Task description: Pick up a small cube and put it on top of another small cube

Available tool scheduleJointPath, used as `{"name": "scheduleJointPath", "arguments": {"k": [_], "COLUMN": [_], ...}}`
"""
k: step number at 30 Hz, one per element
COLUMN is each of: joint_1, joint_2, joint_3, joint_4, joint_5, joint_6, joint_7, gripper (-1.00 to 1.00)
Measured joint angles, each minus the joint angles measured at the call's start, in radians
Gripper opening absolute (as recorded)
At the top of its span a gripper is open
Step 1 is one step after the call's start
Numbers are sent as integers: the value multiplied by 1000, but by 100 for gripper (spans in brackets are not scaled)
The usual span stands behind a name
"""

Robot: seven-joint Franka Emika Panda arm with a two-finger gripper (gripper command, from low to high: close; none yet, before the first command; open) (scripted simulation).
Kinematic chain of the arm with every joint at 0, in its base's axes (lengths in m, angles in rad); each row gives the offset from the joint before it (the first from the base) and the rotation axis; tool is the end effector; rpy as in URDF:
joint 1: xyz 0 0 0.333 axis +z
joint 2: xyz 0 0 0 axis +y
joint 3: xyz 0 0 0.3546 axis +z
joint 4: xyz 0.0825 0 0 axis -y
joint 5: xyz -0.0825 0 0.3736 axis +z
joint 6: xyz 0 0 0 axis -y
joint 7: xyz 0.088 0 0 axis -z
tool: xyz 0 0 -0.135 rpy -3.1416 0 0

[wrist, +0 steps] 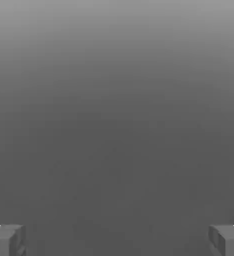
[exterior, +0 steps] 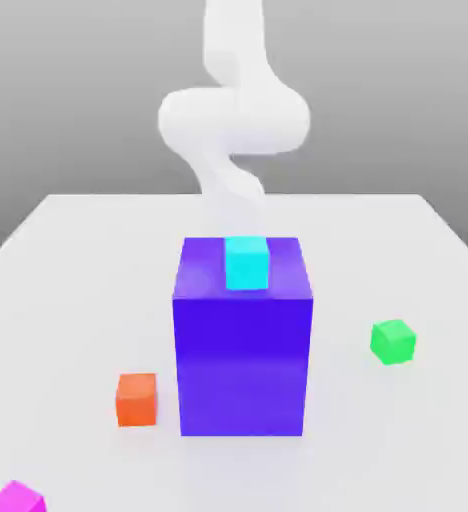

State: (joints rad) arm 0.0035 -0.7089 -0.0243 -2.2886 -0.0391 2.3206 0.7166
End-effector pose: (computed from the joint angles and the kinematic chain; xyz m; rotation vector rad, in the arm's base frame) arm 0.3621 -0.0127 0.6947 -2.5566 0.9655 -1.0074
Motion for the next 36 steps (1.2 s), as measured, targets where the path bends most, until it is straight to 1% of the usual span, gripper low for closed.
{"name": "scheduleJointPath", "arguments": {"k": [5,10,14,19,24,30,32,35,36], "joint_1": [10,22,24,-12,-82,-207,-242,-271,-276], "joint_2": [186,364,509,695,882,1102,1174,1281,1302], "joint_3": [-64,-143,-204,-251,-241,-182,-159,-128,-122], "joint_4": [24,47,64,85,108,136,148,173,178], "joint_5": [-62,-86,-69,-2,87,174,195,223,227], "joint_6": [41,82,117,162,204,251,282,357,373], "joint_7": [-185,-390,-579,-848,-1130,-1456,-1524,-1559,-1563], "gripper": [0,0,0,0,0,0,0,0,-100]}}
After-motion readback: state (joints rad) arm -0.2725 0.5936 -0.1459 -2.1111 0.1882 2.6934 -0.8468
